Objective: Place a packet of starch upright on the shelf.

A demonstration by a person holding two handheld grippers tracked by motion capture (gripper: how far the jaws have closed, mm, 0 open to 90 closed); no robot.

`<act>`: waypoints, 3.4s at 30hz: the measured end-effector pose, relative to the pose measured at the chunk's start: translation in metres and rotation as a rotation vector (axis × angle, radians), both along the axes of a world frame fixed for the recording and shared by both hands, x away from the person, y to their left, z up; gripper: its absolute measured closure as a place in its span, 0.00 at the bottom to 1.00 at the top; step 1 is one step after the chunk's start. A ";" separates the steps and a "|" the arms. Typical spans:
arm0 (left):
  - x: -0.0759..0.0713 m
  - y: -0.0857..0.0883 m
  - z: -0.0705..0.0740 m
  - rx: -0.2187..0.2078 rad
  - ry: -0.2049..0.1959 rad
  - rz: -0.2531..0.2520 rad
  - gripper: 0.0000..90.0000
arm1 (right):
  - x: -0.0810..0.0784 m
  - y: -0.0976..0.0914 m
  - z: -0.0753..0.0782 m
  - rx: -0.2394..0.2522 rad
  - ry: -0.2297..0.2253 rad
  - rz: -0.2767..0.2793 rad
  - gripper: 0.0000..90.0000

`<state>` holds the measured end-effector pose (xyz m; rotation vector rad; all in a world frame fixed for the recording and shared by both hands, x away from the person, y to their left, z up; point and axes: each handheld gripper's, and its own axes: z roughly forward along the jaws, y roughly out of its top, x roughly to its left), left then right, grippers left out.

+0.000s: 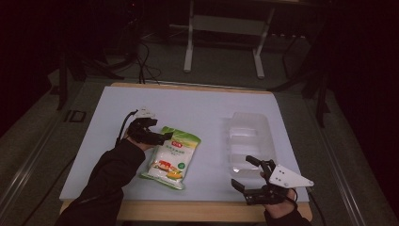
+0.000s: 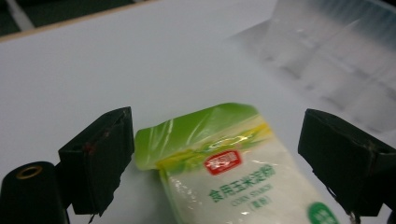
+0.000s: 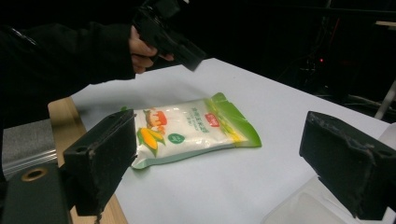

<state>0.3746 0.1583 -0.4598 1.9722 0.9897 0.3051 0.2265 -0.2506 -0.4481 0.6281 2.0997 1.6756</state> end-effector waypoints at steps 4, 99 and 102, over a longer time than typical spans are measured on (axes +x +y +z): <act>0.010 -0.002 -0.013 0.026 0.026 0.037 0.13 | 0.000 0.000 0.000 -0.002 -0.002 0.003 0.12; -0.082 -0.035 0.059 -0.042 -0.172 -0.217 0.97 | 0.006 -0.005 -0.001 0.008 0.022 -0.085 0.15; -0.083 -0.034 0.067 -0.073 -0.198 -0.207 0.97 | 0.005 -0.005 0.002 0.027 0.031 -0.083 0.15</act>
